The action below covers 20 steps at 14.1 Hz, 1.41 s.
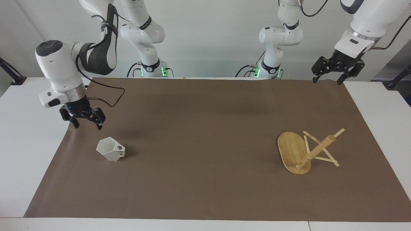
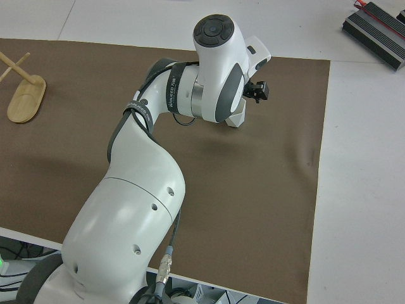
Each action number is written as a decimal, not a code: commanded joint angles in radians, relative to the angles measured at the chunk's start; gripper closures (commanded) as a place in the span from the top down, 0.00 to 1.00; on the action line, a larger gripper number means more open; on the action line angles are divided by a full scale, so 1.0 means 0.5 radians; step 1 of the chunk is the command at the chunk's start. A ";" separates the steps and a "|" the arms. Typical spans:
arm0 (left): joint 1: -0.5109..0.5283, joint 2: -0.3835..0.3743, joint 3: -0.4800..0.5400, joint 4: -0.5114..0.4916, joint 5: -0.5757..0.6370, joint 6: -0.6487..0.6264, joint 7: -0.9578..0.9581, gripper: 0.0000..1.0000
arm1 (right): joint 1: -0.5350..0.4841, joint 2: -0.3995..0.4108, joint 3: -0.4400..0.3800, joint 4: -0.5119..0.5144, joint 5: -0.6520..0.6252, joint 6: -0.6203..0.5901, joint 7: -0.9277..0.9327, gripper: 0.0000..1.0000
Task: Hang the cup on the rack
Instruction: 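Reach the right gripper to the white cup and grasp it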
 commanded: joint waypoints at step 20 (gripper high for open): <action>-0.012 -0.046 0.015 -0.058 -0.024 0.037 0.008 1.00 | -0.004 0.357 0.006 -0.012 0.165 0.385 -0.188 0.84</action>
